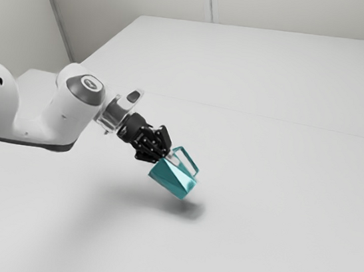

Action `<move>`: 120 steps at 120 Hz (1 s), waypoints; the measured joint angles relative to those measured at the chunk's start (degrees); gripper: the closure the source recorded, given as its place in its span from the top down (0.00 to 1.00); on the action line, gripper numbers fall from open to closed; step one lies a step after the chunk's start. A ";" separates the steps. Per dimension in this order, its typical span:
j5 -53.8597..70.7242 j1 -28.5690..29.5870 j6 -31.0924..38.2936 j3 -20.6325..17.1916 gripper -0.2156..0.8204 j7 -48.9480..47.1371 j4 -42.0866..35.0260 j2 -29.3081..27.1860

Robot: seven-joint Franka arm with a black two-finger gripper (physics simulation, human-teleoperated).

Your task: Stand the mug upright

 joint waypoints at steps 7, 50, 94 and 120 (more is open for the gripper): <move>4.46 0.07 -0.32 0.02 0.03 -0.60 1.86 0.28; 36.65 -1.39 4.83 -0.21 0.03 -4.68 8.09 3.84; 52.11 -7.64 8.40 -0.21 0.03 -10.29 12.49 9.17; 56.76 -8.08 12.97 -0.20 0.03 -13.03 12.08 11.14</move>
